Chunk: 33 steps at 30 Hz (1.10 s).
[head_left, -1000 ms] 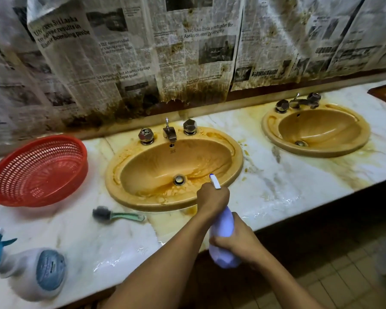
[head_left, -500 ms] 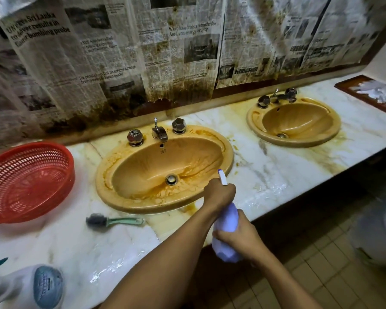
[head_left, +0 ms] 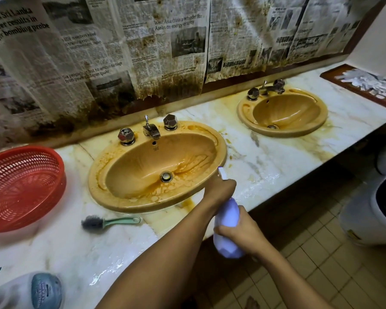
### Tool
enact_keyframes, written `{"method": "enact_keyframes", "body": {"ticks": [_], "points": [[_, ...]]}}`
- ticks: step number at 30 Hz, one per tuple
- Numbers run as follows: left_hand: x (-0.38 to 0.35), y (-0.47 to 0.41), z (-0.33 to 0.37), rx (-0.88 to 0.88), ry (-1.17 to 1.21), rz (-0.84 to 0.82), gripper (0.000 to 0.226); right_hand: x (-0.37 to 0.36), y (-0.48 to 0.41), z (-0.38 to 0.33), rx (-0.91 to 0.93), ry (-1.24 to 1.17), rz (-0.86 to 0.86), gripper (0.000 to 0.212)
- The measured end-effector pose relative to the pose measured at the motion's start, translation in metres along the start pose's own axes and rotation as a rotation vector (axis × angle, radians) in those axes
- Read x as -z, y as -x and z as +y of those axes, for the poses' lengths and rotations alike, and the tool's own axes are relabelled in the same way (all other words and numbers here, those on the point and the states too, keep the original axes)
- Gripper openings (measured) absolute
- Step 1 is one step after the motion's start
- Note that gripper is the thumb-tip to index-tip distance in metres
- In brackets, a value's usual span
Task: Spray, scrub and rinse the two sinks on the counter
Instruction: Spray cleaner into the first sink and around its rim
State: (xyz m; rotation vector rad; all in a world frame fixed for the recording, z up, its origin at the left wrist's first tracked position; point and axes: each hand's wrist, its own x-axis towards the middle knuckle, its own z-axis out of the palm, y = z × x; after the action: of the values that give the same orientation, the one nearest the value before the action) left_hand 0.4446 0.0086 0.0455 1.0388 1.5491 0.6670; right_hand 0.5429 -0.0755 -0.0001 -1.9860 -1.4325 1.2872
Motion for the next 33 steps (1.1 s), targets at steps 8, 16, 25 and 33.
{"method": "enact_keyframes", "body": {"ticks": [8, 16, 25, 33], "points": [[0.009, -0.013, 0.003, 0.019, -0.079, -0.038, 0.075, -0.003, -0.003, -0.01, -0.014, -0.003, -0.012, 0.092], [0.011, -0.015, 0.006, 0.043, -0.021, -0.064, 0.065, 0.0, -0.01, -0.013, -0.032, 0.005, 0.007, 0.075], [0.002, -0.031, 0.007, 0.021, 0.025, -0.056, 0.066, 0.009, -0.018, -0.014, -0.024, -0.003, -0.024, 0.072], [-0.029, -0.045, 0.024, 0.085, 0.072, -0.05, 0.084, 0.047, -0.046, -0.003, 0.026, 0.103, -0.095, 0.089]]}}
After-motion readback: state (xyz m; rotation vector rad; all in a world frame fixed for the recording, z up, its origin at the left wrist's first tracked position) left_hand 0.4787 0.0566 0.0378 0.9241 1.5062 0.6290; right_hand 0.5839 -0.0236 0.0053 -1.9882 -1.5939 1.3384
